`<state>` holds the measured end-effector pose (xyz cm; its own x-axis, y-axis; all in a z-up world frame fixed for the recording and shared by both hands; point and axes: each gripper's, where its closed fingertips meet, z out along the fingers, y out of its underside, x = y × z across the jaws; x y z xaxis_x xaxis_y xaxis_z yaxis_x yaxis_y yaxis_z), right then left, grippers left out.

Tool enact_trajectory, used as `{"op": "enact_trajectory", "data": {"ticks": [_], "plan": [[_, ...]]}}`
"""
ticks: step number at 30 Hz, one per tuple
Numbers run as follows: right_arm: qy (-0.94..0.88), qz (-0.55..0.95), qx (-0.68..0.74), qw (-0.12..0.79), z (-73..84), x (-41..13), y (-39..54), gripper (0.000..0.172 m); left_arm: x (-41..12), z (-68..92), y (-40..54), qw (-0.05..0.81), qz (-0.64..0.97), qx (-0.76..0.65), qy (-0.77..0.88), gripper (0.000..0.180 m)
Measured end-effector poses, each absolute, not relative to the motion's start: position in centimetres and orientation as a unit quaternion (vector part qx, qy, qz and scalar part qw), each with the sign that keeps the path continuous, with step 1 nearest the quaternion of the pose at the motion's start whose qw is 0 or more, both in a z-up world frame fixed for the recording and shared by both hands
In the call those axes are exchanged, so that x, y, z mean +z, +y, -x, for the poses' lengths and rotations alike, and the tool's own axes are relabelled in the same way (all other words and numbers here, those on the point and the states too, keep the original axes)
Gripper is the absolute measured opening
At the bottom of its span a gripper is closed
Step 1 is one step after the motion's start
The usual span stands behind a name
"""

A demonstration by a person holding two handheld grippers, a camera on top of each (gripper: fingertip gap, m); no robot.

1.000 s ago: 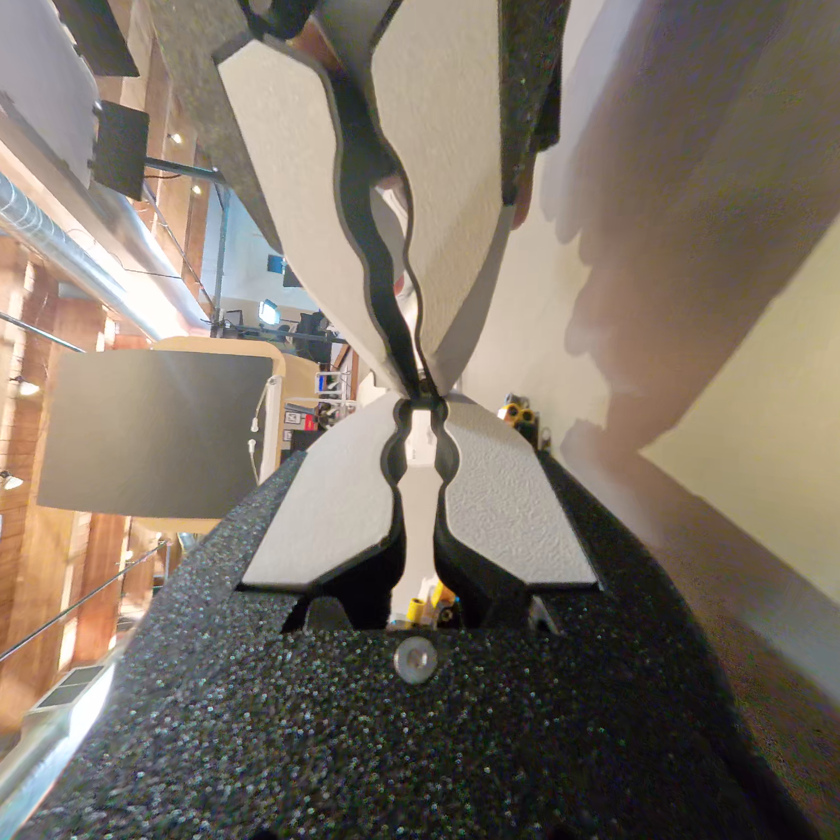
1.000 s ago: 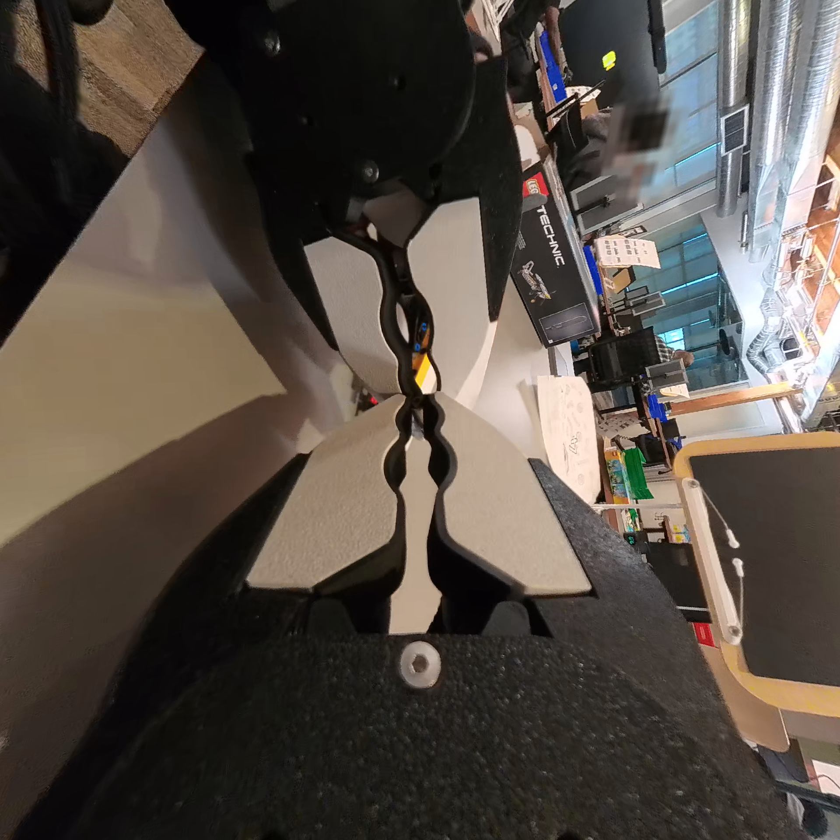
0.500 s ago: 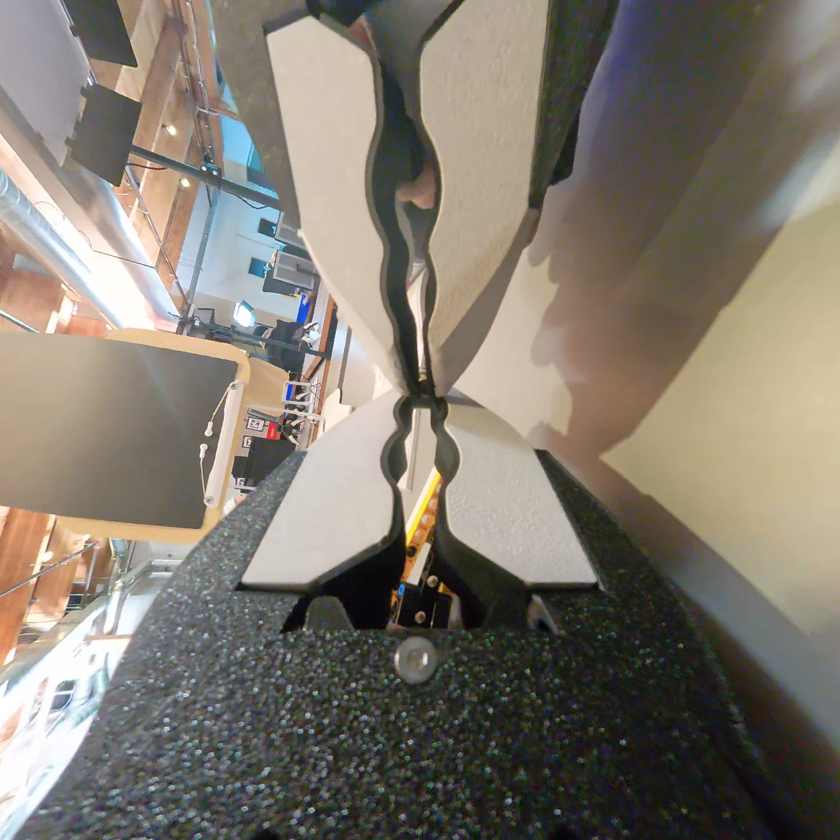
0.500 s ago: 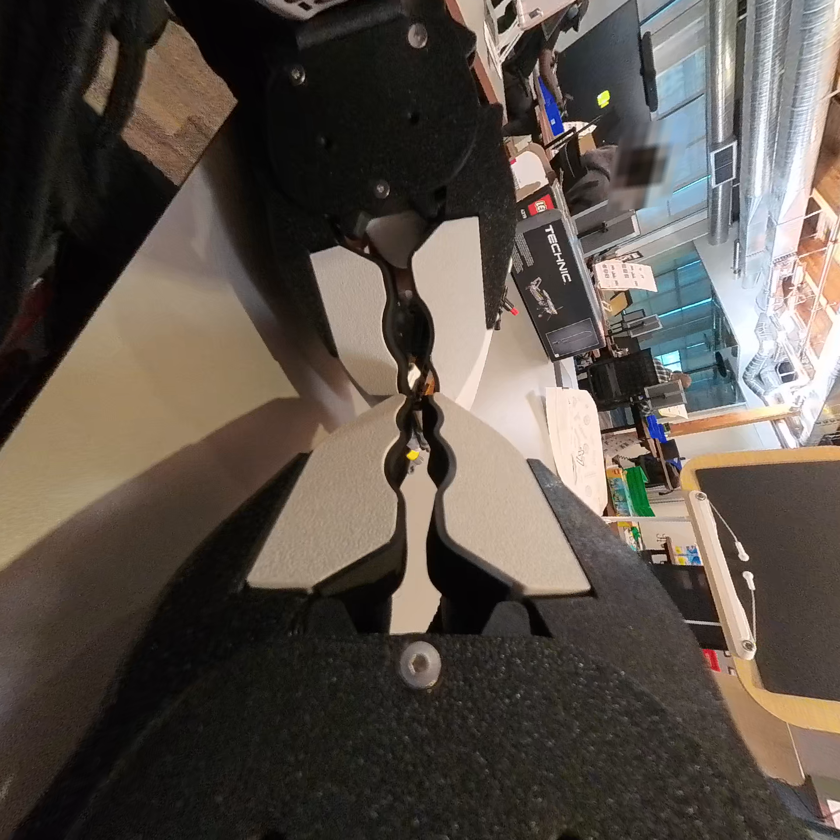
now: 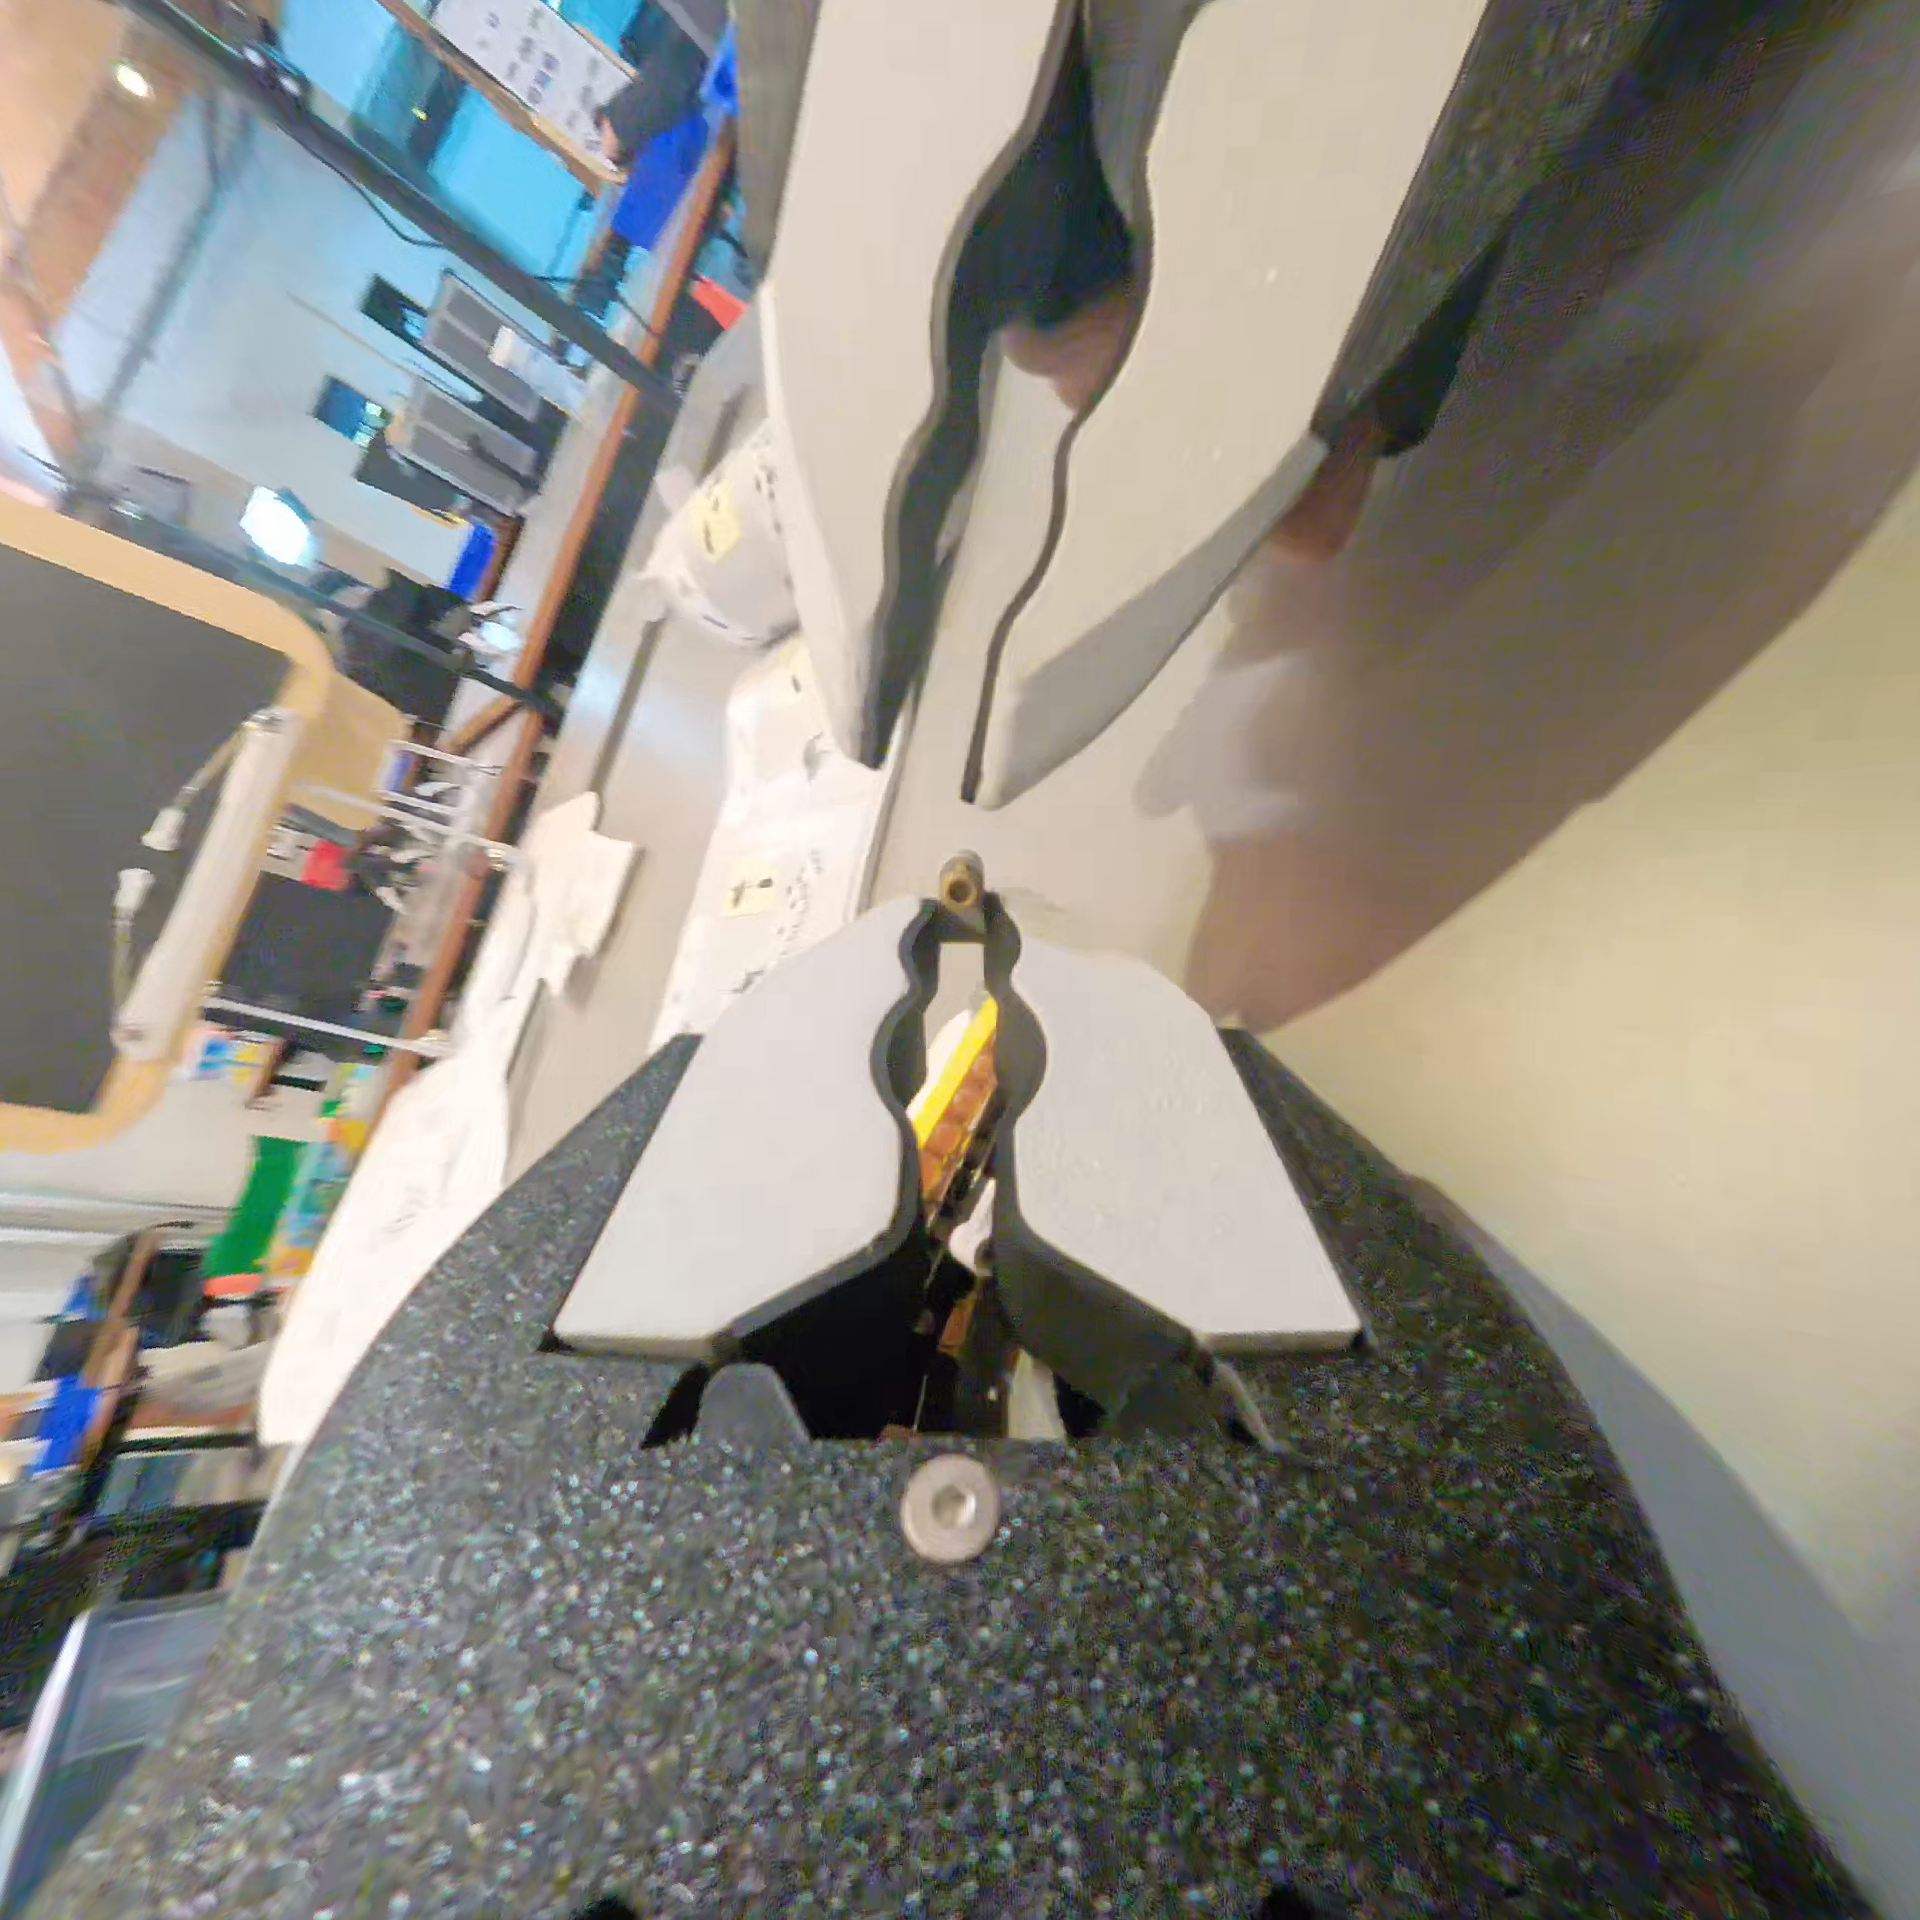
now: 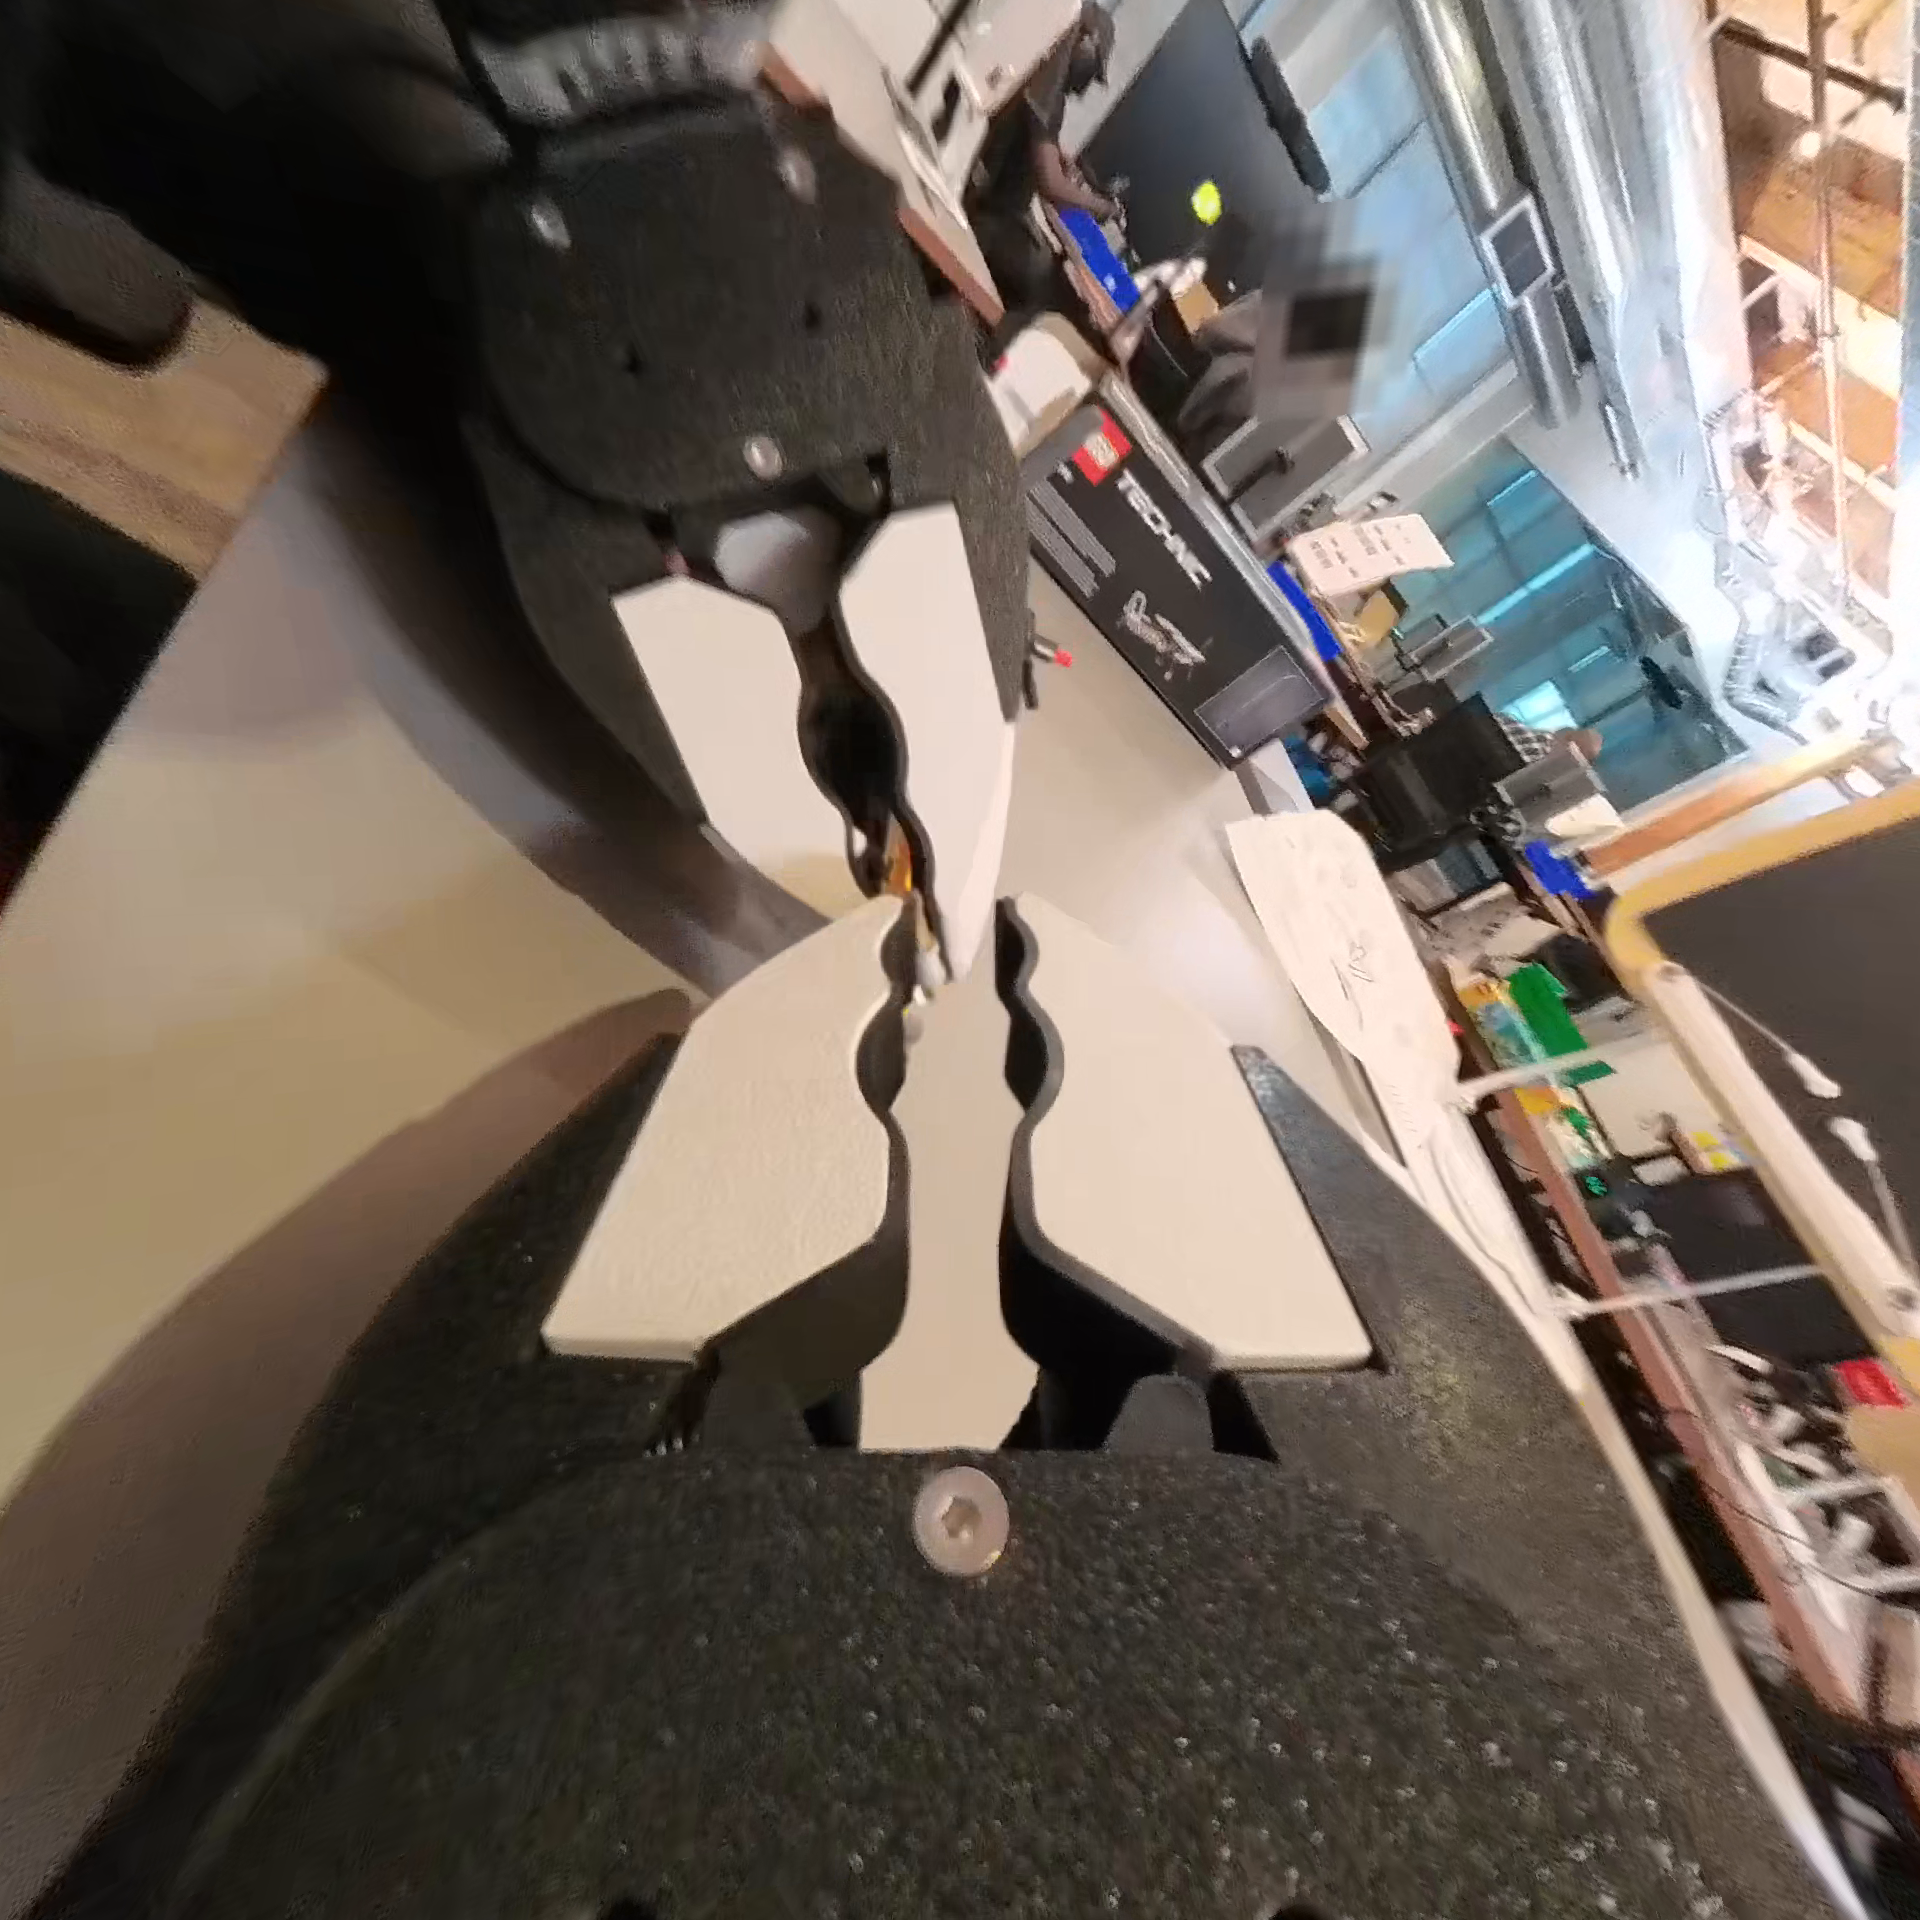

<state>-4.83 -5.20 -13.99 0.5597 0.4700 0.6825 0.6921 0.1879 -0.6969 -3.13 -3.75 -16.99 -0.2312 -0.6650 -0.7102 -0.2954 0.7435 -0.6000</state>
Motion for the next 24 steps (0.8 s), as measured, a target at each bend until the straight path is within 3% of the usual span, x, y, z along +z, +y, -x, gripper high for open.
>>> {"op": "enact_trajectory", "data": {"ticks": [12, 16, 24], "plan": [[-0.503, 0.657, -0.030, 0.561, 5.9, -16.1, -5.1, 0.014, -18.1, 3.6, -4.7, 0.476, 0.288, -0.177, 0.812, 0.009], [-0.503, 0.657, -0.011, 0.562, 6.1, -16.0, -5.3, 0.005, -17.9, 3.8, -5.0, 0.468, 0.270, -0.177, 0.823, 0.009], [-0.360, 0.664, 0.218, 0.618, 4.6, -12.1, -5.5, 0.004, -14.1, 3.6, -5.2, 0.442, 0.341, -0.381, 0.737, 0.024]]}}
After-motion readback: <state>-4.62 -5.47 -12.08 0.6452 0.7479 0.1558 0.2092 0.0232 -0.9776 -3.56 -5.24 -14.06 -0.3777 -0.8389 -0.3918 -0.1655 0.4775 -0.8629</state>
